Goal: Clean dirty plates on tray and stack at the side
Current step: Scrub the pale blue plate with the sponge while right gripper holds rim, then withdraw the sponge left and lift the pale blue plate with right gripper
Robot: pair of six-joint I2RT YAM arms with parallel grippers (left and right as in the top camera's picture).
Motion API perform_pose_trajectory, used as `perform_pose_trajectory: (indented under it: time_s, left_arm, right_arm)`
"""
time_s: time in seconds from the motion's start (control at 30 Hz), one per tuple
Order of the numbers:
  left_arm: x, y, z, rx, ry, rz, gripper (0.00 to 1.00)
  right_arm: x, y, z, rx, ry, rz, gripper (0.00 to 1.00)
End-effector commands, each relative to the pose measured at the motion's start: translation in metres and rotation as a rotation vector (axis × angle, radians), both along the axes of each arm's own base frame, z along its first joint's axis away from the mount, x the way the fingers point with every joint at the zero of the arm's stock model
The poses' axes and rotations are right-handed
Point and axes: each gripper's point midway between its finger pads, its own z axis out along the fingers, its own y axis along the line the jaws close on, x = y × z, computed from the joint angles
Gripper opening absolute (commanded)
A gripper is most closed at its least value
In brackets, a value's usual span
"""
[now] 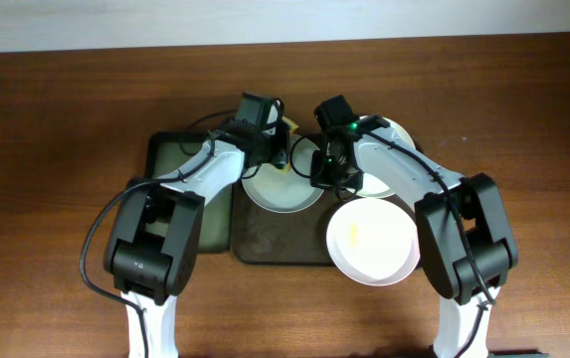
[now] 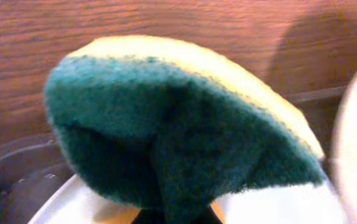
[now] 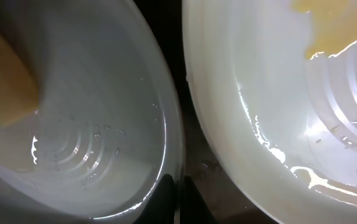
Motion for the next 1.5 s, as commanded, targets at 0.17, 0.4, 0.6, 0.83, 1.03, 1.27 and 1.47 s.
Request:
perform_pose_trajectory:
  time_s: [0.17,0.4,0.6,0.83,1.03,1.27,1.47]
  left_arm:
    - [0.001,0.003,0.177,-0.189,-0.194,-0.074,0.0]
    - [-0.075,0.144,0.237,0.088,-0.122,0.264,0.0]
    - [-0.159,0.242,0.218,0.409,0.115,0.598,0.0]
    - [-0.157,0.257,0.19,0.482,0.122,0.673,0.0]
    - [-0.139,0.241,0.173,0.398,0.088,0.612,0.0]
    - [-0.131,0.231,0.175,0.345,0.065,0.585,0.0]
    - [-0.131,0.232,0.175,0.347,0.067,0.585,0.0]
  right_arm:
    - [-0.005,0.004,-0.003,0.007,0.013,0.027,0.04]
    - [-0.008,0.002,-0.003,0.002,0.025,0.027,0.28]
    - [-0.01,0.004,-0.003,-0.001,0.031,0.031,0.2]
    - [-0.009,0.018,-0.003,-0.007,-0.007,0.066,0.11]
    - [-0.006,0.015,0.014,0.026,-0.003,0.05,0.04]
    - [0.013,0.023,0.083,0.103,-0.082,0.044,0.04]
    - [0.021,0.027,0.12,0.113,-0.116,0.047,0.04]
